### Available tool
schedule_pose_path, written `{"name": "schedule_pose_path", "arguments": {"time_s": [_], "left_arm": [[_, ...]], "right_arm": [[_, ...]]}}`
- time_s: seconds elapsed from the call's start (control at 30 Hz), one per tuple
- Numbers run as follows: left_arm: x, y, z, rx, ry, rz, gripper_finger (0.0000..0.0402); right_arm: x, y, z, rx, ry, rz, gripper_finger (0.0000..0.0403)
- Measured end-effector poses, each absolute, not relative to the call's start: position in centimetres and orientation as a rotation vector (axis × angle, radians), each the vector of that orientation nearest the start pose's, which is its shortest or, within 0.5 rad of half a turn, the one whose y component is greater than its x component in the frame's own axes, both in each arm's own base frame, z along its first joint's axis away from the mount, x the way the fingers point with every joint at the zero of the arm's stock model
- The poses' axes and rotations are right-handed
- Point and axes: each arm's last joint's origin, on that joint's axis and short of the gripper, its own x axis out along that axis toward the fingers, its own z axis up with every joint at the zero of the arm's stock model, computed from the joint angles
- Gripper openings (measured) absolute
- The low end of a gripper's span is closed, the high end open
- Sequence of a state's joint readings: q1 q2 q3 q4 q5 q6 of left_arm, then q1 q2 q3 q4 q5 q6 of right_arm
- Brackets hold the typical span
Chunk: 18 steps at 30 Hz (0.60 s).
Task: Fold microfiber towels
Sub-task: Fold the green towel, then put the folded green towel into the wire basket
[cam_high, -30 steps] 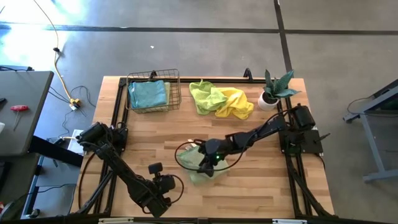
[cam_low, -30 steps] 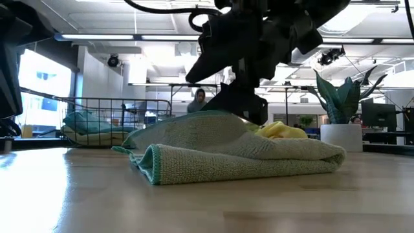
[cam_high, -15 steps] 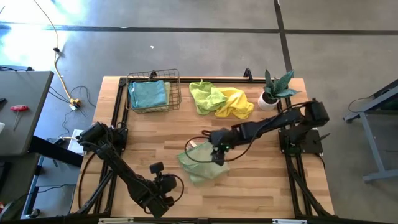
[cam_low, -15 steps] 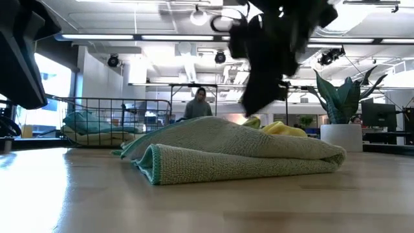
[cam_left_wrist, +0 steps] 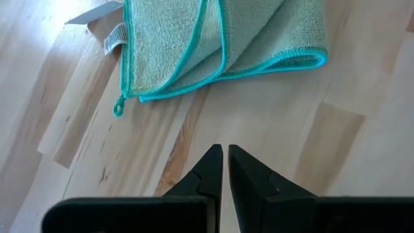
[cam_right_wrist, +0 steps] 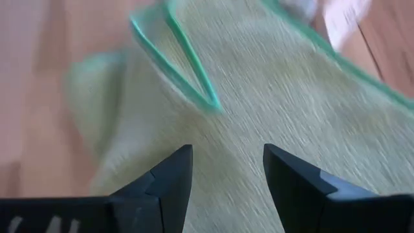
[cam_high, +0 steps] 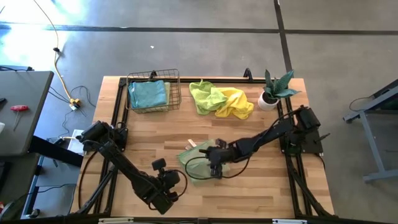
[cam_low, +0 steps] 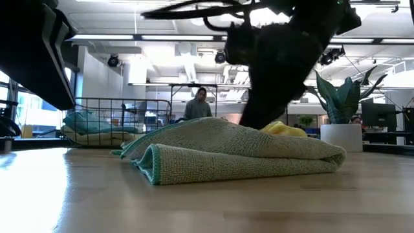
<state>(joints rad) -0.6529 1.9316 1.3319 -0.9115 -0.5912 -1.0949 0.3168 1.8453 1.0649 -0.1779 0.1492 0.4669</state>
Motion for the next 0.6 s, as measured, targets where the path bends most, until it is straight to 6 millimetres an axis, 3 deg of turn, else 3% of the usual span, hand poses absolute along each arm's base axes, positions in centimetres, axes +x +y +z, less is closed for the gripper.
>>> {"name": "schedule_pose_path", "arguments": {"time_s": [0.1, 0.33, 0.6], "left_arm": [[29.3, -20.1, 17.0, -0.078, 1.037, 0.578, 0.0018], [29.4, -20.0, 17.0, -0.124, 1.025, 0.604, 0.0018], [29.5, -20.2, 17.0, -0.285, 0.880, 0.707, 0.0018]], "right_arm": [[35.2, 11.6, 15.4, 0.232, 0.860, -0.017, 0.0181], [35.7, 13.9, 16.9, 0.263, 0.740, 0.313, 0.0181], [34.2, 12.4, 17.2, 0.042, 0.857, 0.155, 0.0181]]}}
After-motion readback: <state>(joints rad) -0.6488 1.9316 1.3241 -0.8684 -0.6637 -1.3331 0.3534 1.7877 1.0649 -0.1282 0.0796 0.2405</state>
